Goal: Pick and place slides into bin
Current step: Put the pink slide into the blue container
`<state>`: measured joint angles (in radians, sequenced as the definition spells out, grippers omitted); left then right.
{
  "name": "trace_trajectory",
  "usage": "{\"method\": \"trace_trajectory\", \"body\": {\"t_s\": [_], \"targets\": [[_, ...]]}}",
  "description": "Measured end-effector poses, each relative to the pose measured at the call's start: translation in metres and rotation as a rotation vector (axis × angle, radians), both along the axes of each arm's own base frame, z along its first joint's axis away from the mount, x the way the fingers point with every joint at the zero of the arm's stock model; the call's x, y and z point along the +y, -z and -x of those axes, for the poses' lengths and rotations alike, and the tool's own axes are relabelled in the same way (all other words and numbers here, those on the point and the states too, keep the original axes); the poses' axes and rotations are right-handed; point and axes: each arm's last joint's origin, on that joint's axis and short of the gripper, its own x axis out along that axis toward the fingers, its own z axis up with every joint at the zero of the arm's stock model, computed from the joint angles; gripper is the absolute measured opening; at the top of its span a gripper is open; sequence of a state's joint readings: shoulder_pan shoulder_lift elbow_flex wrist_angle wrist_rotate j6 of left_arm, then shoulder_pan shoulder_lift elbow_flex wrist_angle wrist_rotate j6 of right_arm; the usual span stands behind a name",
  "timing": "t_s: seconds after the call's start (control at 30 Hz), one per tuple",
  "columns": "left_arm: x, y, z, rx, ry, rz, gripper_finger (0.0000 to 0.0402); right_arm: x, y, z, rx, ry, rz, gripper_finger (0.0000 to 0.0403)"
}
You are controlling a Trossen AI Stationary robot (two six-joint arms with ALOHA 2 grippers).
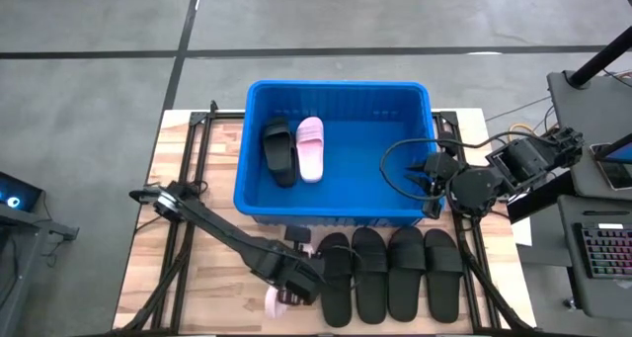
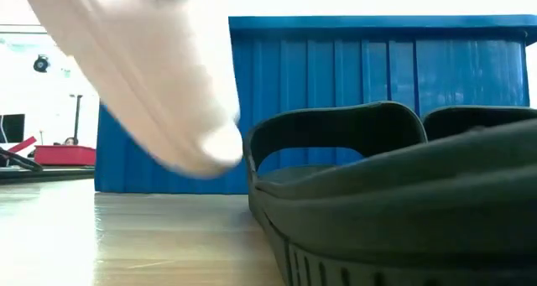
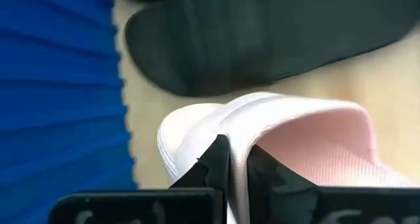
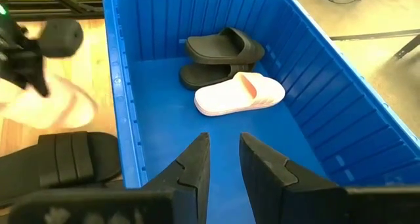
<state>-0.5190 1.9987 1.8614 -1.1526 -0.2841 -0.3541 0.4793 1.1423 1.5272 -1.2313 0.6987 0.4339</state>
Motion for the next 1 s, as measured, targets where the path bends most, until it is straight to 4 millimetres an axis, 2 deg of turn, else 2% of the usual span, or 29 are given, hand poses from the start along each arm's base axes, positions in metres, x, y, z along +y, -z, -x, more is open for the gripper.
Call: {"method": "trace_trajectory", "body": {"t_s": [0.13, 0.33, 0.5, 0.67, 0.8, 0.9, 1.0], "targets": [[0.004, -0.028, 0.007, -0.082, 0.008, 0.091, 0.0001, 0.000, 0.000, 0.000, 0.001, 0.000, 0.000, 0.0068], [0.014, -0.082, 0.009, -0.408, -0.033, 0.207, 0.0001, 0.000, 0.000, 0.000, 0.001, 0.000, 0.001, 0.0073], [0.032, -0.114, 0.004, -0.654, -0.096, 0.177, 0.0001, 0.000, 0.000, 0.000, 0.002, 0.000, 0.000, 0.0077], [0.054, -0.125, 0.002, -0.775, -0.270, -0.058, 0.0001, 0.000, 0.000, 0.000, 0.001, 0.002, -0.001, 0.0070], [0.085, -0.129, -0.008, -0.881, -0.527, -0.303, 0.0001, 0.000, 0.000, 0.000, 0.001, 0.002, -0.002, 0.0069], [0.112, -0.129, -0.020, -0.967, -0.690, -0.356, 0.0001, 0.000, 0.000, 0.000, 0.000, 0.002, -0.002, 0.0072], [0.142, -0.128, -0.028, -0.982, -0.772, -0.379, 0.0001, 0.000, 0.000, 0.001, -0.002, 0.004, -0.006, 0.0077]]}}
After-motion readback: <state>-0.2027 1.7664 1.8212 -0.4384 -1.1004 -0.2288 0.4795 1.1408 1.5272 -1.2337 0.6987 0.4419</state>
